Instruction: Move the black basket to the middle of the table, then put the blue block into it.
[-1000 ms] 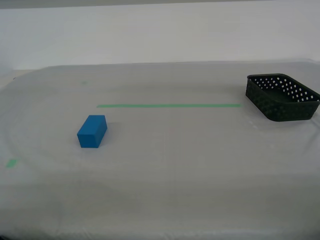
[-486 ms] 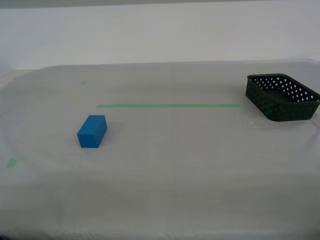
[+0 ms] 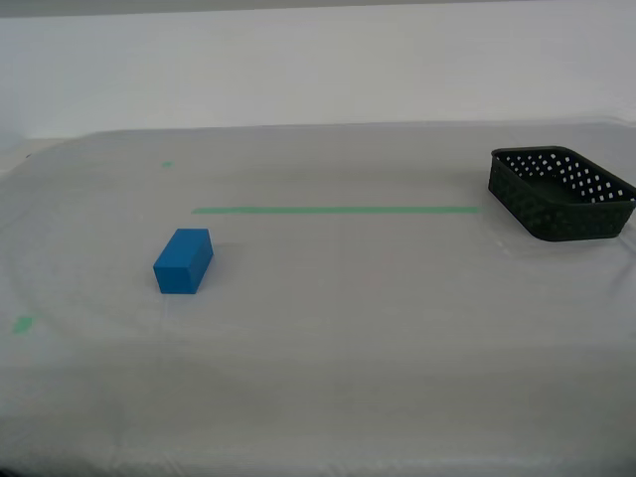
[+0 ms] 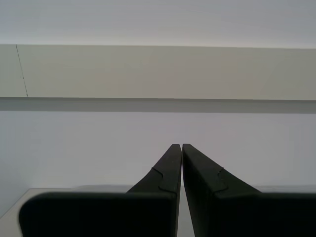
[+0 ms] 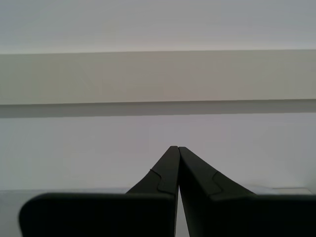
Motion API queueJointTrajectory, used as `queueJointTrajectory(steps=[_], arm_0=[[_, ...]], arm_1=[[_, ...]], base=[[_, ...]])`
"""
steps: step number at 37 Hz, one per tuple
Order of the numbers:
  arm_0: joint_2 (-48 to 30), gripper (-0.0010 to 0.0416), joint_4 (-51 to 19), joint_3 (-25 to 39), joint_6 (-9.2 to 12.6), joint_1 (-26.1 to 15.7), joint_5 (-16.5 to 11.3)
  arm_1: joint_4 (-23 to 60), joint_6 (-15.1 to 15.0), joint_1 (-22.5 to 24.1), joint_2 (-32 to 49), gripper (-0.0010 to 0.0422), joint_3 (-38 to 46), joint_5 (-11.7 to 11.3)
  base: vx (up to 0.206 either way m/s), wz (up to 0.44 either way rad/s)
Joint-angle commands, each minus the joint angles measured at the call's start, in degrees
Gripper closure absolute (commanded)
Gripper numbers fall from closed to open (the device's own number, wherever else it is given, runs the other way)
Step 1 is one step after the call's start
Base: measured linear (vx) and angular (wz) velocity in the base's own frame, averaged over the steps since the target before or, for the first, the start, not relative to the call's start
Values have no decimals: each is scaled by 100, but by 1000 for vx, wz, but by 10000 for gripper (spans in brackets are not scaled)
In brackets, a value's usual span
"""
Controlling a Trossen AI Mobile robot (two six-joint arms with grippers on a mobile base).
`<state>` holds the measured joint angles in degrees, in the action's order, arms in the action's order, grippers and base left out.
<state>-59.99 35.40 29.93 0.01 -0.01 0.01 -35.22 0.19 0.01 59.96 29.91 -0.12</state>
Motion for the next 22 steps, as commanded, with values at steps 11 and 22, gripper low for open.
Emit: queueJointTrajectory(steps=[11,22], arm_0=[[0,406,-83,35,-7,0,2],[-9,406,-1921,758,-15,0,2]], arm_1=[[-20,-20,0,2,412,9,-4],[-20,-20,0,2,412,9,-4]], base=[[0,0],[0,0]])
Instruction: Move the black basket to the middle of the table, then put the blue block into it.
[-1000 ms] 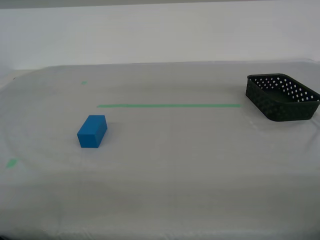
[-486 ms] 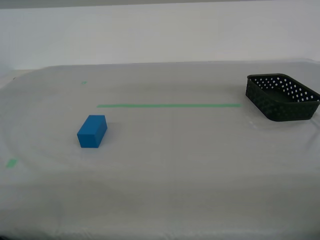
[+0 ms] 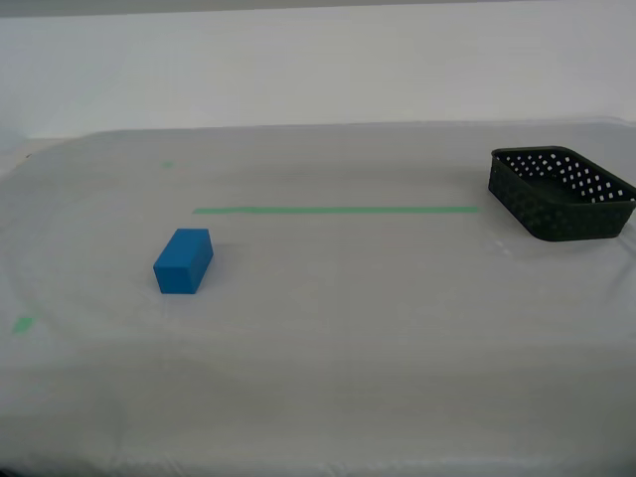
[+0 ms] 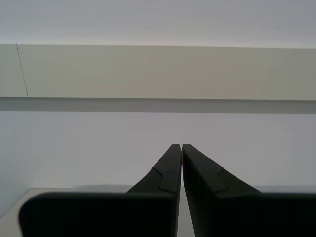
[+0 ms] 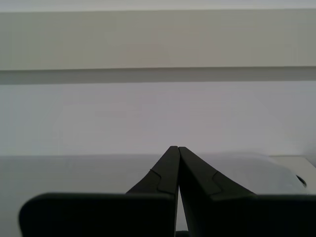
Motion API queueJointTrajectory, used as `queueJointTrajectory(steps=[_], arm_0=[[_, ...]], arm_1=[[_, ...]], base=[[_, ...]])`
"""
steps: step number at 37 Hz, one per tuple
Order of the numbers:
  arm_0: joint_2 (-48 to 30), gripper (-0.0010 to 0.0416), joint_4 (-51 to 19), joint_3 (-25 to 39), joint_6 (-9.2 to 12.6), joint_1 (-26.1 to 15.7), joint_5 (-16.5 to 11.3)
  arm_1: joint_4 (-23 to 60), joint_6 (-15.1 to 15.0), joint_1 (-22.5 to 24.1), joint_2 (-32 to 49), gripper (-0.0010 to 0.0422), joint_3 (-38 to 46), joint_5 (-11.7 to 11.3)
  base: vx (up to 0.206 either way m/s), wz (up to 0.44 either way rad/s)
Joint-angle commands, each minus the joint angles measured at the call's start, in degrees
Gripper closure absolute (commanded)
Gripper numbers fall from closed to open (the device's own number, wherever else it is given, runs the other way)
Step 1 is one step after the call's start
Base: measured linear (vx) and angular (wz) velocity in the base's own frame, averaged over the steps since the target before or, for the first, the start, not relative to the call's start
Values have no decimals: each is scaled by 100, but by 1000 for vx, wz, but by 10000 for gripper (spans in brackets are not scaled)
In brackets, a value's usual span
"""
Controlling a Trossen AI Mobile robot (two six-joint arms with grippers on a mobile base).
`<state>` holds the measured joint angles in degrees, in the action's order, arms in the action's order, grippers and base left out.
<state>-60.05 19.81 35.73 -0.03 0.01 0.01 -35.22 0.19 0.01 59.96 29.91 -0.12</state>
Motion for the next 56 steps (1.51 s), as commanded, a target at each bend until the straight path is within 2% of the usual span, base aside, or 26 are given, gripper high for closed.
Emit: queueJointTrajectory(steps=[1,16,28,34,39,56], arm_0=[[-2,406,-529,251,-11,-2,0],[-337,406,-3300,1596,-2,-7,-66],[-1401,406,-4996,2763,-2,-9,-76],[-1963,406,-5792,3342,0,-9,-341],[-2430,406,-6432,3853,-7,-15,-404],[-3838,406,-8675,5604,-4,-17,-424]], arm_1=[[-20,-20,0,2,412,9,-4],[-20,-20,0,0,412,9,-4],[-17,-20,0,2,412,9,-4],[-17,-20,0,2,412,9,-4],[-17,-20,0,2,412,9,-4],[-15,-20,0,2,412,9,-4]], base=[[0,0],[0,0],[0,0],[0,0],[0,0],[0,0]])
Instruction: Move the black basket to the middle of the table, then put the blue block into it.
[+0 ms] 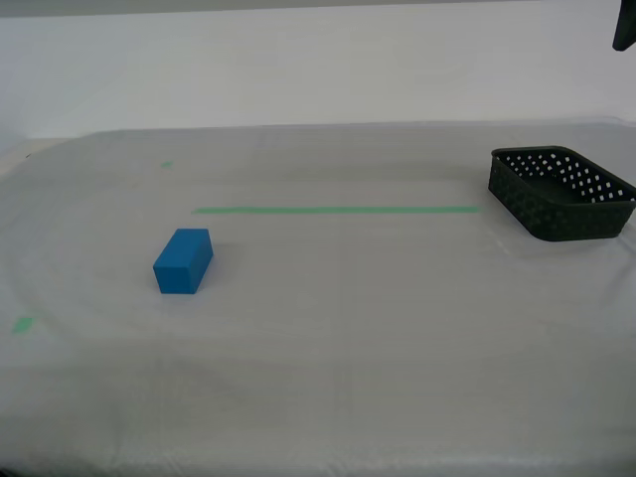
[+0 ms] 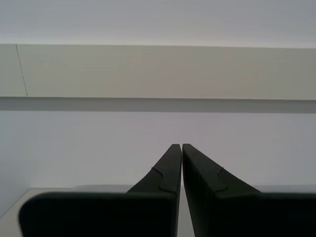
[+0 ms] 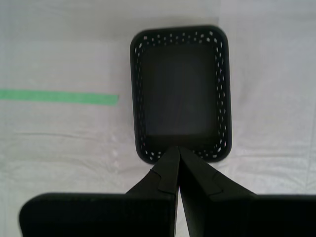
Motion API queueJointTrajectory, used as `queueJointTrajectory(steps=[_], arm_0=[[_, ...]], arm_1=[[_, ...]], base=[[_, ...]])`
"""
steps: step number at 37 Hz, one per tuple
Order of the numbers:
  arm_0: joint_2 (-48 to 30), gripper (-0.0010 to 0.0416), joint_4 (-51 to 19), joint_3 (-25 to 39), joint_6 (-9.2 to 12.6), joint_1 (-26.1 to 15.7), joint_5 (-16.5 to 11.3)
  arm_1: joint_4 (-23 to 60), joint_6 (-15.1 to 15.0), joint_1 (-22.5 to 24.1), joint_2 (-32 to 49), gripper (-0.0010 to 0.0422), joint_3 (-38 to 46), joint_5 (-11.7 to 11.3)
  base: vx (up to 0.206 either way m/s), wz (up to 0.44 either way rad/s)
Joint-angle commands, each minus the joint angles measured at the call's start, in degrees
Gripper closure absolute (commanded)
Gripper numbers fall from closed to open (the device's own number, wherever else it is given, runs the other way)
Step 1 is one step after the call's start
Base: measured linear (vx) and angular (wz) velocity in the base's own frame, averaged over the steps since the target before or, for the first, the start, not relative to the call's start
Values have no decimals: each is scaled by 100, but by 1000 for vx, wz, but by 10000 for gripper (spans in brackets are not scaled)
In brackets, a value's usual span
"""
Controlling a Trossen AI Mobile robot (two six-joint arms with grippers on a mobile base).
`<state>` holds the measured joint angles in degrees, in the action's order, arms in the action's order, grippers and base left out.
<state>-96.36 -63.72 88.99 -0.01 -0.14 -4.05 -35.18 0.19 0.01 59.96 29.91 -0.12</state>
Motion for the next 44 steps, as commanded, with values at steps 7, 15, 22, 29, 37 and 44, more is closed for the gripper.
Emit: queueJointTrajectory(steps=[7,15,22,29,37,44], arm_0=[[-708,406,-772,938,-48,-2,-11],[-986,406,-828,1362,-94,17,337],[-1115,406,-990,1576,-216,48,393],[-1091,406,-1003,1596,-212,59,1141],[-1060,406,-822,1596,-210,50,1158],[-1075,406,-800,1596,-216,48,1141]], arm_1=[[-17,-20,2,2,412,9,-4],[-9,-20,2,0,412,9,-4],[-4,-20,0,2,412,4,-4],[-4,-20,0,2,412,9,-4],[-4,-20,2,2,412,9,-4],[-7,-20,2,0,412,9,-4]], base=[[0,0],[0,0],[0,0],[0,0],[0,0],[0,0]])
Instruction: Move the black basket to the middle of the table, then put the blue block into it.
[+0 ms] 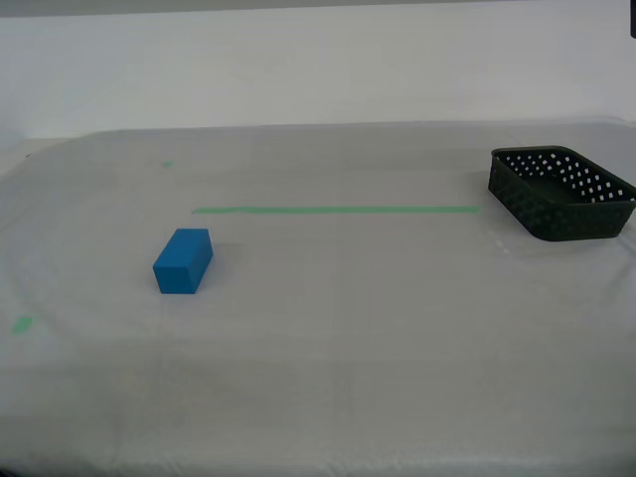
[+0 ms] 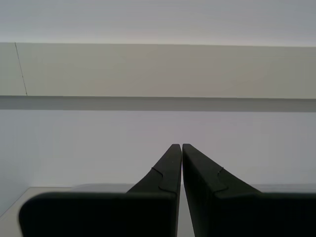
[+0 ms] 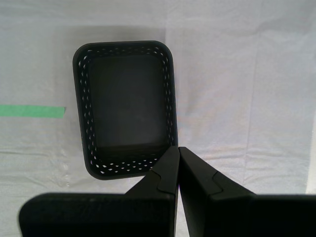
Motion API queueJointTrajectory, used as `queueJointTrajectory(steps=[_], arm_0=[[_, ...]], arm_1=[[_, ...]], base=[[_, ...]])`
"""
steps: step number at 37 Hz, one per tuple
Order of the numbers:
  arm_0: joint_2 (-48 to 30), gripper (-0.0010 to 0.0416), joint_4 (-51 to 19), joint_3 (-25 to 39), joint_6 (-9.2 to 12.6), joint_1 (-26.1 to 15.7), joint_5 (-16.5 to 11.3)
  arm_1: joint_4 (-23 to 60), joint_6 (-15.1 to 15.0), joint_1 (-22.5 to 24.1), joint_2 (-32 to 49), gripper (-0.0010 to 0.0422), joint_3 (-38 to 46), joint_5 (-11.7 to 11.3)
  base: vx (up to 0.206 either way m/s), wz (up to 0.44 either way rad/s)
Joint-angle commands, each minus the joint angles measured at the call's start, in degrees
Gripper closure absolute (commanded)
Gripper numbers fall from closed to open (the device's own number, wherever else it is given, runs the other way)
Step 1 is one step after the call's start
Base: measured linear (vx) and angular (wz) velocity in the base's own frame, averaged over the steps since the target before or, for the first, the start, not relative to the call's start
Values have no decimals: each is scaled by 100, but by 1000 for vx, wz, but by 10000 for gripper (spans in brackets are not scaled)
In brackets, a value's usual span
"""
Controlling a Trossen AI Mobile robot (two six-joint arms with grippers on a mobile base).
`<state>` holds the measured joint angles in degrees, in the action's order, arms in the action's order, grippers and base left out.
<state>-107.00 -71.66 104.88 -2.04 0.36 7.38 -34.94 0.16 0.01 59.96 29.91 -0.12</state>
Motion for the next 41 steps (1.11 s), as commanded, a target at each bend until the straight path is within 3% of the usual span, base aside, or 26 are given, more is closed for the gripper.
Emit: queueJointTrajectory(steps=[1,12,41], arm_0=[[-9,406,-9,7,-13,-2,-4],[-7,406,33,7,153,-4,-7],[-7,403,94,-7,186,35,33]], arm_1=[[-28,-17,0,2,412,11,-4],[-28,-17,2,2,412,9,-4],[-28,-17,0,2,412,9,-4]], base=[[0,0],[0,0],[0,0]])
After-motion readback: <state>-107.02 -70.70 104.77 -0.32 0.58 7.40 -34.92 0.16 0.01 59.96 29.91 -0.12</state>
